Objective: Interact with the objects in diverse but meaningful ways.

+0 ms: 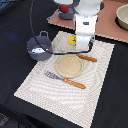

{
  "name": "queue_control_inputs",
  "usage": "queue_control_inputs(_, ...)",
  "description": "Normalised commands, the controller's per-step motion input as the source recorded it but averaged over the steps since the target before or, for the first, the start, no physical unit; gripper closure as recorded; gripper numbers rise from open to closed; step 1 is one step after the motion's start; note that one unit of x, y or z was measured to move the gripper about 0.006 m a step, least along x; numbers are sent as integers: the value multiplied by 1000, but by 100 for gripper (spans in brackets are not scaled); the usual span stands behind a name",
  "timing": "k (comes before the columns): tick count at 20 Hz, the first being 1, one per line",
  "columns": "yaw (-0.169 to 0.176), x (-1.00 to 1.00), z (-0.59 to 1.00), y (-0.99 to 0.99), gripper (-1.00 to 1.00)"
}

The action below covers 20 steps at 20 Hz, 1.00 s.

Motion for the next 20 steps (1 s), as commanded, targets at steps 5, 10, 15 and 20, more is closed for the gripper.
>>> queue_control_inputs(5, 0, -136, -156, 302, -100)
queue_control_inputs(10, 0, -217, -21, 205, -100)
queue_control_inputs(15, 0, -214, 0, 174, -100)
queue_control_inputs(20, -28, -90, 376, 53, -100)
